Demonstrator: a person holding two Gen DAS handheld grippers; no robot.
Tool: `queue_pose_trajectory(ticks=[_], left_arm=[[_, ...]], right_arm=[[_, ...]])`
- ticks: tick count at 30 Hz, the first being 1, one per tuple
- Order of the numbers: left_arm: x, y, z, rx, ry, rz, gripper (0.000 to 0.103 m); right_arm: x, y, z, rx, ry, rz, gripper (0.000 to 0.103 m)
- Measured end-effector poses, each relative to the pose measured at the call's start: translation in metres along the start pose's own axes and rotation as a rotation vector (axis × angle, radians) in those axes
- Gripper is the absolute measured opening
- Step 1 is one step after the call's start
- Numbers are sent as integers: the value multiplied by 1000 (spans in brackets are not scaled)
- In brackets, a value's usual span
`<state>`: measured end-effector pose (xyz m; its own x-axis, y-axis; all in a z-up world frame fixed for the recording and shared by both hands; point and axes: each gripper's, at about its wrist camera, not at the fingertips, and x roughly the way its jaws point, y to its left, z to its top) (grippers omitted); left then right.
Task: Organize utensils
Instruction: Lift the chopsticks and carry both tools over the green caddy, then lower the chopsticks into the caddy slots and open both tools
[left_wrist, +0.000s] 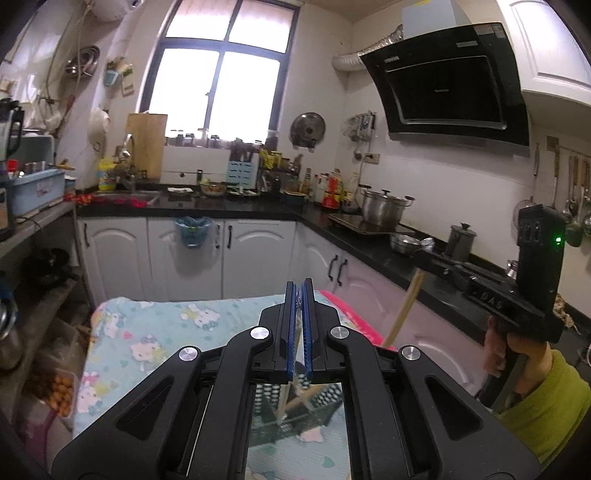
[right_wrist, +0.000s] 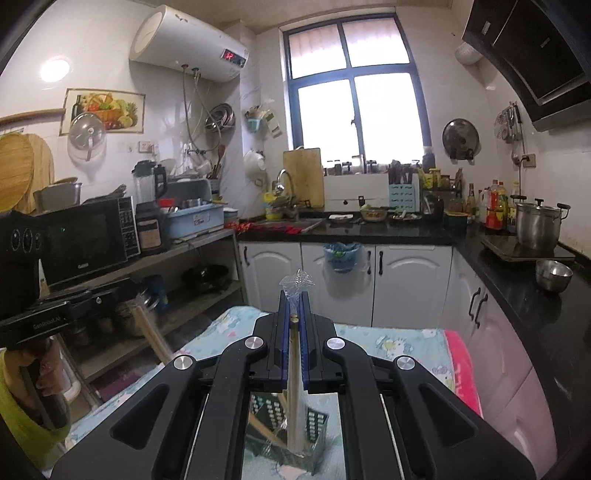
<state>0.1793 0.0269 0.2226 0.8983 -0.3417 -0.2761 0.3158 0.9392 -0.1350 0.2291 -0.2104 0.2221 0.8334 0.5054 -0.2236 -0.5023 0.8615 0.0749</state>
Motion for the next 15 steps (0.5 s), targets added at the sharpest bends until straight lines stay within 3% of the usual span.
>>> queue_pose_trajectory(ticks=[8,15], left_arm=[[17,19,0,-8,-6,61,1],[36,27,-18,-44,28,55,1]], right_arm=[[19,-5,5,25,-25,-32,5],[45,-7,-9,35,12,-53,5]])
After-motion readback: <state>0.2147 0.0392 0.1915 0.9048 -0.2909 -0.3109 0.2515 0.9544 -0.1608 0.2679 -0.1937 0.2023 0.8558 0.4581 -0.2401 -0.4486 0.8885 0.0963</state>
